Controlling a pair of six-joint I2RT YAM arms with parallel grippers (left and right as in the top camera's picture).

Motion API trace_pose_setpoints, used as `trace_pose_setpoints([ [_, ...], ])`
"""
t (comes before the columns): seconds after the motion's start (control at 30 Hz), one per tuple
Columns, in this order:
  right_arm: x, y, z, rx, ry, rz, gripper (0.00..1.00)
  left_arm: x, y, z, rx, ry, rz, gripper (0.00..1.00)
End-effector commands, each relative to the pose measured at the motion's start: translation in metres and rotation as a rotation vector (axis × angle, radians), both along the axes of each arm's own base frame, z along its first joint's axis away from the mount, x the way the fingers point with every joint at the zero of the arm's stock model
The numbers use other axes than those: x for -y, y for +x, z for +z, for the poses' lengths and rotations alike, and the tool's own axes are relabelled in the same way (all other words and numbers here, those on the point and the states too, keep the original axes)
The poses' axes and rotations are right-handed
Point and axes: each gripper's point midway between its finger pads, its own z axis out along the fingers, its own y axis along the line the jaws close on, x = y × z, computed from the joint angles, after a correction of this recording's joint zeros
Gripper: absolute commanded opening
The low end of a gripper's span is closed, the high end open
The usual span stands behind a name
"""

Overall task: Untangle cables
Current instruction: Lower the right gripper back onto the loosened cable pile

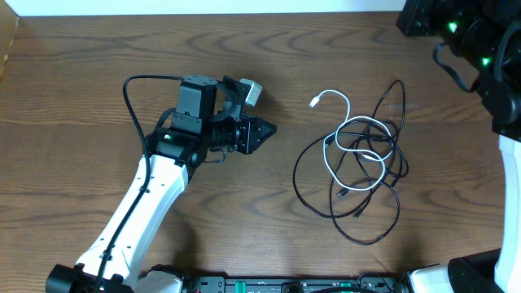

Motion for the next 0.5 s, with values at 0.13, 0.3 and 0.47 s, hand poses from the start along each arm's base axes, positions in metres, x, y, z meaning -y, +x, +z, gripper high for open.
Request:
trace_pose_setpoints([
  [0.13, 0.021, -0.007, -0.064, -0.245, -0.108, -0.091, 0.32, 0.002, 0.003, 0.007, 0.037, 0.002, -0.015, 0.22],
  [0.3, 0.023, -0.005, -0.128, -0.486, -0.144, -0.133, 0.45, 0.004, 0.008, 0.012, 0.071, -0.008, -0.014, 0.22],
  [0.47, 0.004, -0.008, -0.189, -0.628, -0.311, 0.002, 0.45, -0.003, 0.017, 0.010, 0.094, 0.025, 0.035, 0.22],
])
